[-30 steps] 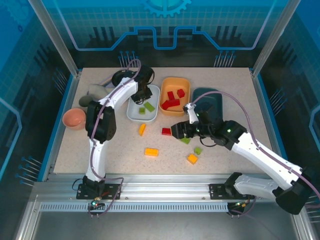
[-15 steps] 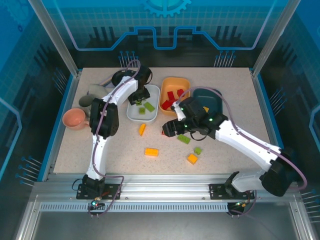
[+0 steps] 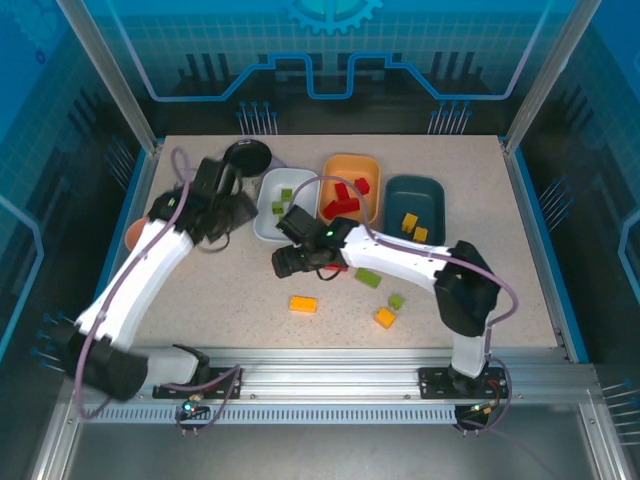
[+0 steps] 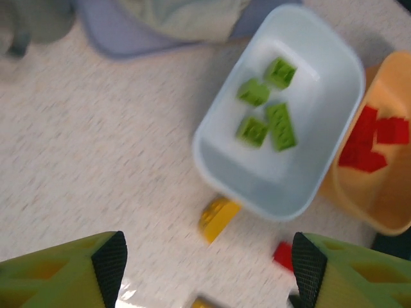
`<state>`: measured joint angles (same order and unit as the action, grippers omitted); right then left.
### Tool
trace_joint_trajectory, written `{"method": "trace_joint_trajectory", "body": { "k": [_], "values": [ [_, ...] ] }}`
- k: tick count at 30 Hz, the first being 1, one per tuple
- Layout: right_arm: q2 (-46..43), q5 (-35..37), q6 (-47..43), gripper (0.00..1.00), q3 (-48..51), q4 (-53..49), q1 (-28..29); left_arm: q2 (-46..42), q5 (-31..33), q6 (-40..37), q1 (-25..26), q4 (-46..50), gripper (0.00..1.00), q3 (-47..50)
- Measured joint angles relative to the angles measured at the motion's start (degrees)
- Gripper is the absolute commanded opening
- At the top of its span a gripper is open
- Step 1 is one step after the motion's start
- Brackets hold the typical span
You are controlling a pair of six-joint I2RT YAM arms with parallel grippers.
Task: Sort the legos into containers by color
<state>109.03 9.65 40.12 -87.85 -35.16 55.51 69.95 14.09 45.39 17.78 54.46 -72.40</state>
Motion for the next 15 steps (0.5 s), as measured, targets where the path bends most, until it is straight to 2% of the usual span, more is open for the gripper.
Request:
{"method": "trace_joint_trajectory", "body": {
  "k": [5,9,15],
  "values": [
    [10.10,5.88,9.05,0.84,-11.78,-4.26,2.10,-17.66,-2.80,1.27,0.00,0.66,0.77,14.56],
    [17.86,9.57,14.82,0.82,-20.63,-8.79,2.75,-29.90,-4.68,1.22,0.00,3.37,0.78,18.38],
    [24.15,12.87,19.98,0.75,-24.68,-13.51,2.71,-35.45,-6.51,1.14,0.00,7.48,0.78,18.53]
  ]
}}
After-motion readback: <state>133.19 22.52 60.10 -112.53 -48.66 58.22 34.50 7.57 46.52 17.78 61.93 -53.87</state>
